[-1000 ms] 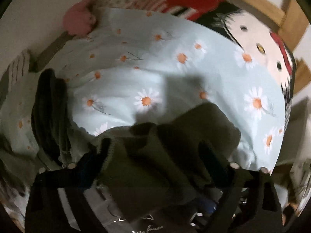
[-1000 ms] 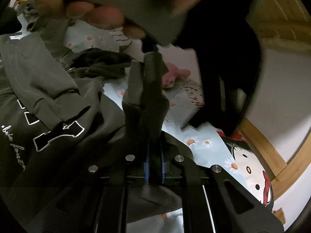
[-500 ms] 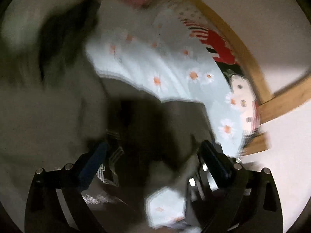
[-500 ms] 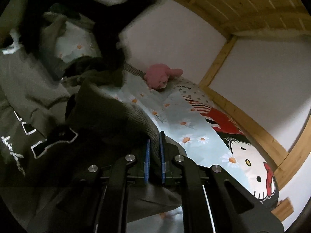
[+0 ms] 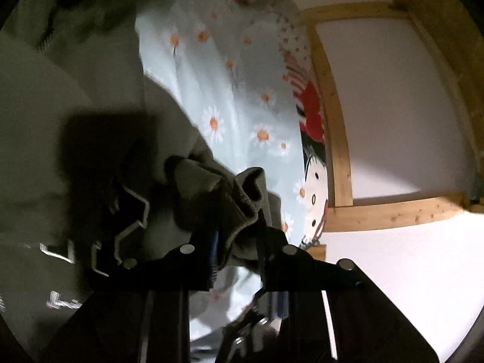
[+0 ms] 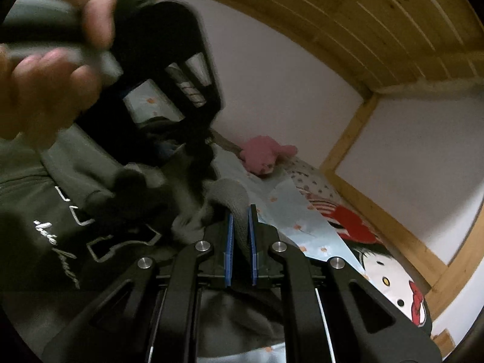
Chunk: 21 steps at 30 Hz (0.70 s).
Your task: Fold large clothes
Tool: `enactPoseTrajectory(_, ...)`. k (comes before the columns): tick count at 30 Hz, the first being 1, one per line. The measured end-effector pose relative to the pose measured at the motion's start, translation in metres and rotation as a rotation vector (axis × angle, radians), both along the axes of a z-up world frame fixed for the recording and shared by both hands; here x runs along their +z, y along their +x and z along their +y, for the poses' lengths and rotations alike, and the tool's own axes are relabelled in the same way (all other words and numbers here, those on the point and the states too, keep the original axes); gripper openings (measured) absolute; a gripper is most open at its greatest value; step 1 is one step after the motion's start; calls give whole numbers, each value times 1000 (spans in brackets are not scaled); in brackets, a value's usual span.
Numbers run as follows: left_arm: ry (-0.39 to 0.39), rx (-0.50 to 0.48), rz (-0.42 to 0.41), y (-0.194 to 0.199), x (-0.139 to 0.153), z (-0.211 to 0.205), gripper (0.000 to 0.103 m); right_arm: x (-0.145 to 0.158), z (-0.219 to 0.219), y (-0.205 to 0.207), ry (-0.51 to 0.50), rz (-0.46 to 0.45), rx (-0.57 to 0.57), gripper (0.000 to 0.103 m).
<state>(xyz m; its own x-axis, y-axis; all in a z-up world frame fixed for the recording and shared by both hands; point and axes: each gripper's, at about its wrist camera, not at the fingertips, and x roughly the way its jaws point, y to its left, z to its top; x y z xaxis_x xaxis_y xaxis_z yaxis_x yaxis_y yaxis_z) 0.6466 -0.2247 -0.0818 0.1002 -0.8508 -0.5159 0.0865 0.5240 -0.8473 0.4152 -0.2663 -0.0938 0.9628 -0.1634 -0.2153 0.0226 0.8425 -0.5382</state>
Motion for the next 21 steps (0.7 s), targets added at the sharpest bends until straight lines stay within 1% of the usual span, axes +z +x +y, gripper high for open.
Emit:
enactPoseTrajectory(2,-4,11,-48,3,16,13,18,1,17,0,-1,-7,33,9)
enactPoseTrajectory(4,8,18,-108,5,32,28,18,5,31,0,11,-14,66,9)
enactPoseTrajectory(5,23,28,-145,6,42,40,18,7,40,1,19,-18,84,11)
enactPoseTrajectory(6,31,39,-163,6,47,50,17,8,46,2,28,-20,98,13)
enactPoseTrajectory(7,44,61,-182,8,53,65,17,10,59,3,42,-18,134,17)
enactPoseTrajectory(8,50,85,-196,9,57,79,17,10,68,3,51,-12,166,39)
enactPoseTrajectory(9,50,101,-204,14,59,90,17,10,75,1,59,-11,199,70)
enactPoseTrajectory(10,53,128,-214,16,62,107,17,11,84,-3,68,-27,245,82)
enactPoseTrajectory(11,57,160,-224,20,65,125,17,11,93,-8,67,-51,273,90)
enactPoseTrajectory(13,57,218,-240,26,69,159,17,12,108,-11,52,-46,320,90)
enactPoseTrajectory(15,77,284,-263,33,70,200,16,11,120,-16,20,-58,337,90)
enactPoseTrajectory(16,79,301,-268,35,69,210,16,11,125,-18,5,-61,337,90)
enactPoseTrajectory(18,69,343,-282,37,64,241,16,9,128,-19,-42,-83,305,90)
enactPoseTrajectory(19,62,354,-285,36,59,255,16,8,126,-15,-62,-86,271,90)
enactPoseTrajectory(21,67,367,-296,32,49,277,16,5,123,-9,-78,-67,225,90)
